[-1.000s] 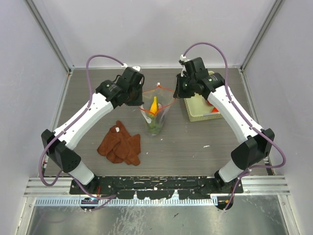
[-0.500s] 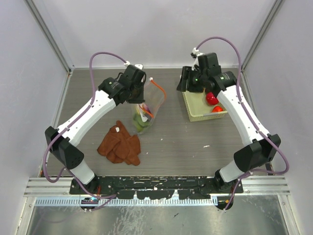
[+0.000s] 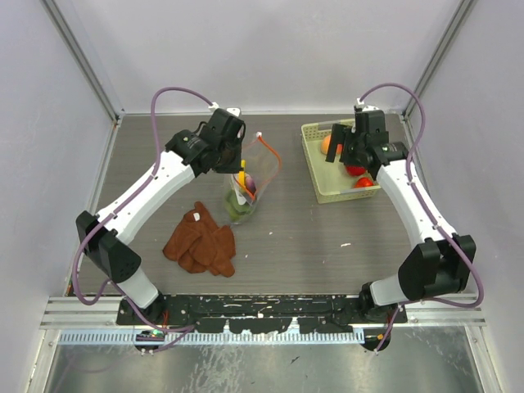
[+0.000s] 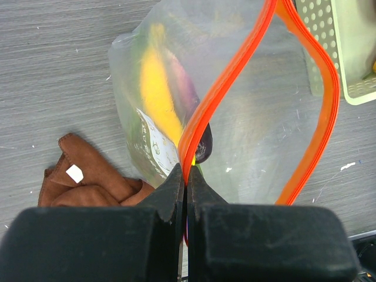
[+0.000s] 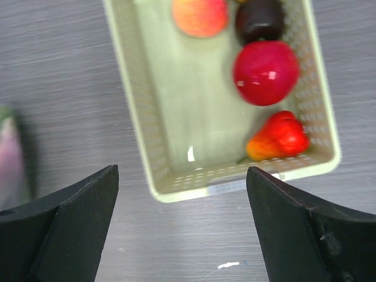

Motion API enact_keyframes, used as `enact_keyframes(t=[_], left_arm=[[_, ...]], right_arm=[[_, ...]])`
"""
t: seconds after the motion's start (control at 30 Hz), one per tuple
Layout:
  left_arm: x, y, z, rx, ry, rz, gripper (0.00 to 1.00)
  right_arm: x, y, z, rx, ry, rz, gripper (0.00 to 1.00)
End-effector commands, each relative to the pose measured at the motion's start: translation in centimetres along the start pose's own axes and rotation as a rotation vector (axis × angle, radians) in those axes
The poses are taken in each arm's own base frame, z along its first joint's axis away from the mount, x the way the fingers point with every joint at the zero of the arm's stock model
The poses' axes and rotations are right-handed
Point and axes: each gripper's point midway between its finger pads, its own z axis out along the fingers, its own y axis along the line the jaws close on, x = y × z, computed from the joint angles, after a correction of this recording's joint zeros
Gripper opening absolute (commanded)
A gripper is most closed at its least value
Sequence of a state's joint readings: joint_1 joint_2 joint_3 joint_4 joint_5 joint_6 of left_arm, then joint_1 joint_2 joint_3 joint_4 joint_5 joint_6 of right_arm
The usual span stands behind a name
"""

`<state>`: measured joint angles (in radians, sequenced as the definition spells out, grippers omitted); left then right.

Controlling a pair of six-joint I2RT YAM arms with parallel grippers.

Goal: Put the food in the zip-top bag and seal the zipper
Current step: Pick up the fake fruit from the bin.

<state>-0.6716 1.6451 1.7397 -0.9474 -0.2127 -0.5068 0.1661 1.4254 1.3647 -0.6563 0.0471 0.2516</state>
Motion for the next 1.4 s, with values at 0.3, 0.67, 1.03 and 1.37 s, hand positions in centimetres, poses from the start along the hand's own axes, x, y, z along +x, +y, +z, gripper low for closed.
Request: enact_keyframes(t=[0.3,0.67,1.03,1.37], left_arm=[[-2.3,-0.5,-1.7,0.04,-0.089,0.001,0.0],[-2.1,-0.3,-1.5,0.032,-0.076,0.006,0.0],[-1.8,-0.4,-1.2,0.031,-0.063,0.013,0.0],[-1.6,-0.4,-1.2,0.033,-0.056,0.016,0.0]], right_arm=[[-2.7,-7.7,6.8,0.395,-0.214,-0.056,1.0],[0.0,-10.2,13.4,0.486,-0.107,-0.126,1.0],[1.9,-11.4,16.8,0.494,-0.05,-0.164,0.98],[1.3,-11.1,17.9,0.457,-0.075,-0.151,0.96]])
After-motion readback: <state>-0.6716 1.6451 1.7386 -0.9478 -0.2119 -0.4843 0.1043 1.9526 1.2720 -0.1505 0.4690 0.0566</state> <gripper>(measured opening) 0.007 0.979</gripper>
